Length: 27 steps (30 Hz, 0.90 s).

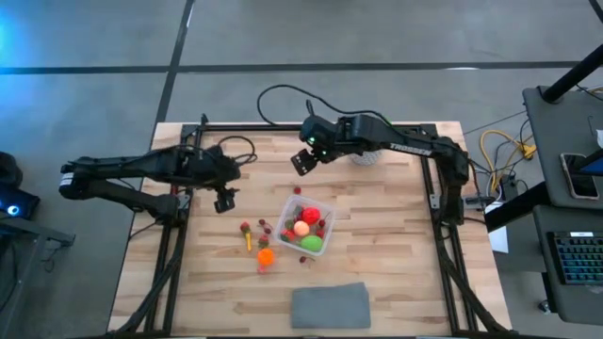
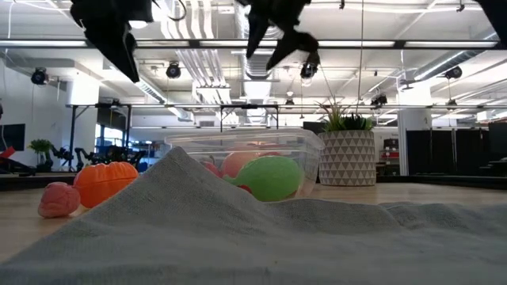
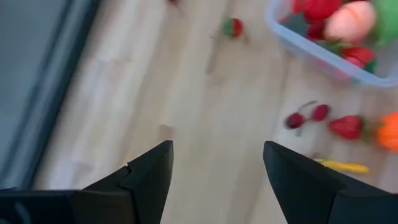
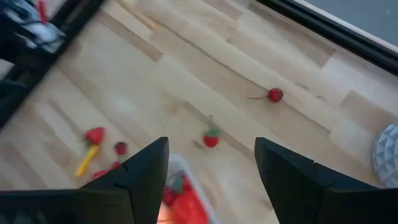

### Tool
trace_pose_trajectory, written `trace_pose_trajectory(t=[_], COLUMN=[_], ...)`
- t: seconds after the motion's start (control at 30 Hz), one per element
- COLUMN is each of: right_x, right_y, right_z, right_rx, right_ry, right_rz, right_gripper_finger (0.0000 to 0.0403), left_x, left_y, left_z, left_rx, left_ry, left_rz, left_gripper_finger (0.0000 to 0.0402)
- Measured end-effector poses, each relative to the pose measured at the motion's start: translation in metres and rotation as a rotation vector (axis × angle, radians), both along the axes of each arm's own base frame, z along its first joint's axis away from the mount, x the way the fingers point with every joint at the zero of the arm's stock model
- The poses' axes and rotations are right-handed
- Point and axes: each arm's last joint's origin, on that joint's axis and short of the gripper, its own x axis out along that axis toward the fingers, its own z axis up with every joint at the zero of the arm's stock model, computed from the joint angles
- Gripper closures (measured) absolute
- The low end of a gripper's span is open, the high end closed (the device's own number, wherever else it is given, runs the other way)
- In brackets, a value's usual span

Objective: Pick and placing Produce into tupperware
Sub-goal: Put the red strawberry into the transparent container

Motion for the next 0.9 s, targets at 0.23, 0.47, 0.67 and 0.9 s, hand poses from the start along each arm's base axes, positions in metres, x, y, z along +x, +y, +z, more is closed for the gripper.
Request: trace_pose_trajectory(t=[0.23,0.47,0.67,0.9], right_x=[-0.018,-0.027,-0.026,-0.026], right_y=[0.024,0.058,0.083,0.097], right_z=[0.022,0.033,0.032,0.028], right_rx=[0.009,0.019,0.018,-0.027], right_ry=[-0.047,-0.054,-0.048,-0.034], right_rz=[-0.042,0.036,0.108,0.128], right_gripper_finger=[0.0172,0.0172,0.0172,0.0172], left_x=[0.006,-0.005,-0.009,-0.007], left_y=[0.001,-0.007,-0.015,-0.023], left_z=[-0.007,-0.026,-0.064,-0.092], left_rx=[-0.103,-0.199,-0.276,-0.272], left_ry=[-0.035,0.107,0.193,0.243], left_rz=[-0.045,-0.272,-0.392,-0.456], left_gripper_finger=[0.0166,0.0166,0.0166,0.0166])
